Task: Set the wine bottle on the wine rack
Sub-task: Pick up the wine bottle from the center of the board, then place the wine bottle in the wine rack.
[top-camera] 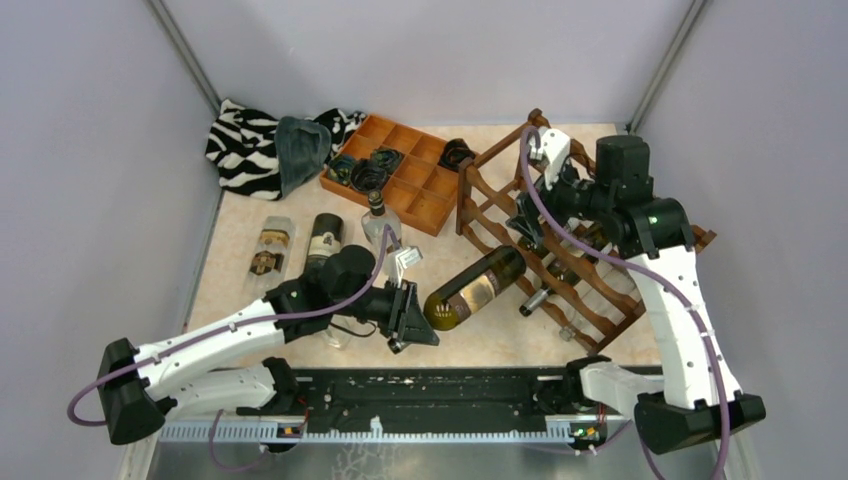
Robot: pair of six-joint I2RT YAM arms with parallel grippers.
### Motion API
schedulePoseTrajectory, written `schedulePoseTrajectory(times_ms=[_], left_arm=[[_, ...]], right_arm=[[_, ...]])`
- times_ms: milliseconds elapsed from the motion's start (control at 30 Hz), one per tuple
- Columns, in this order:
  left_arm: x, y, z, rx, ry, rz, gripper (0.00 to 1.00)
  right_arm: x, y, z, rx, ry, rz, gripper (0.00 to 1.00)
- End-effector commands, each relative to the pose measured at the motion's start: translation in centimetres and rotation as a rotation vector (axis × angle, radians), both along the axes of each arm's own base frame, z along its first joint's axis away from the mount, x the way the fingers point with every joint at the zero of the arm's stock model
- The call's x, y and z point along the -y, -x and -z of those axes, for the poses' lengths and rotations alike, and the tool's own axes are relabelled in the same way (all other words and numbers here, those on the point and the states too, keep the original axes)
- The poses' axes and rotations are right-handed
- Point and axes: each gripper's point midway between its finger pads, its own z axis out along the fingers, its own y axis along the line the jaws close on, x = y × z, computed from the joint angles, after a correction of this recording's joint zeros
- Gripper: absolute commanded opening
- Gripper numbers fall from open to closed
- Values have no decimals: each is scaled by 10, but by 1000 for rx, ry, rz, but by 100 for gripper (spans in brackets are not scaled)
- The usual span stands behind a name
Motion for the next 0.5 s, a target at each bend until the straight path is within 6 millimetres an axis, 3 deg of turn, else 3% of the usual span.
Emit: schedulePoseTrajectory(times_ms=[0, 200, 467], left_arm=[[10, -8, -43, 156, 111, 21, 0], [8, -11, -37, 184, 70, 19, 0], [10, -15, -28, 212, 43, 14, 0]], right_arm=[[23, -33, 5, 13, 55, 187, 82], [29, -49, 46, -89, 140, 209, 61], [24, -49, 77, -151, 227, 186, 56]])
